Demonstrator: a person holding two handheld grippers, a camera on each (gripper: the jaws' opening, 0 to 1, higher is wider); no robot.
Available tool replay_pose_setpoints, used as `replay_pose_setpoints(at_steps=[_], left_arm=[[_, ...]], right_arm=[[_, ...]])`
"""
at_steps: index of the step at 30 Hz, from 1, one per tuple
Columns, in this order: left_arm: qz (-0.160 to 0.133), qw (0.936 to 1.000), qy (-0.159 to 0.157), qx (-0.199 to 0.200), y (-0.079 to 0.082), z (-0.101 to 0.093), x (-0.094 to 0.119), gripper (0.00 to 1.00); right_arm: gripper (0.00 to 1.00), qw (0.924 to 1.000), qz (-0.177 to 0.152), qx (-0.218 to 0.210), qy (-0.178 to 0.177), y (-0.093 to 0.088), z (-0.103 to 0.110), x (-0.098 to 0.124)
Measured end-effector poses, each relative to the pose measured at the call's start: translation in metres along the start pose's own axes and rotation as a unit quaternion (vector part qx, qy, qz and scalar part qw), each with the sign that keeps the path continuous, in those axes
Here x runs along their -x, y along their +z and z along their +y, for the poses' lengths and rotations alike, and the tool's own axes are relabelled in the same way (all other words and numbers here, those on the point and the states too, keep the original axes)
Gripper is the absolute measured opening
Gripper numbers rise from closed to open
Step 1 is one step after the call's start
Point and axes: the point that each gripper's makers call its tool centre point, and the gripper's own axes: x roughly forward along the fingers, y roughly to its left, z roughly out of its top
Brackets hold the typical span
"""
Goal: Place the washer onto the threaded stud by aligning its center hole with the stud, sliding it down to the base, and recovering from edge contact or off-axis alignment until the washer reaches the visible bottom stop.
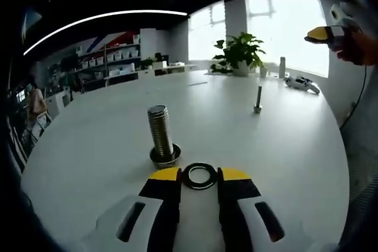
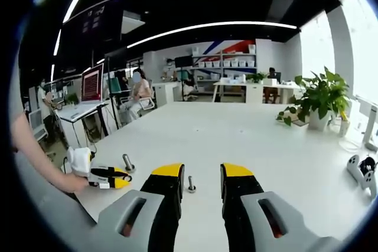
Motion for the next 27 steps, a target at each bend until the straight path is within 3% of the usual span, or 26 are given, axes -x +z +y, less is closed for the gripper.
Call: replay_pose_setpoints(at_steps=[12, 13, 15, 17, 20, 27], left_arm=[[0.01, 0.9999, -0.011, -0.003, 0.002, -0.01, -0.002, 0.22], [0.01, 0.9999, -0.012, -0.005, 0.002, -0.01, -0.002, 0.2], [0.018, 0.9989, -0.028, -0.034, 0.004, -0.014, 0.002, 0.0], [0.011, 0.9996, -0.023, -0.016, 0.006, -0.014, 0.001, 0.1], [0.016, 0.9993, -0.023, -0.023, 0.003, -0.015, 0.004, 0.1], [0.013, 0.9996, -0.018, -0.015, 0.011, -0.009, 0.009, 0.11]], right_arm=[[0.26, 1.0, 0.0, 0.0, -0.001, -0.001, -0.003, 0.0], [0.26, 1.0, 0.0, 0.0, -0.001, -0.001, -0.002, 0.0], [0.26, 1.0, 0.0, 0.0, -0.001, 0.0, -0.002, 0.0], [0.26, 1.0, -0.001, 0.0, -0.001, 0.0, -0.002, 0.0], [0.26, 1.0, -0.001, 0.0, -0.001, 0.0, -0.002, 0.0], [0.26, 1.0, -0.004, -0.002, -0.001, 0.001, -0.003, 0.0]])
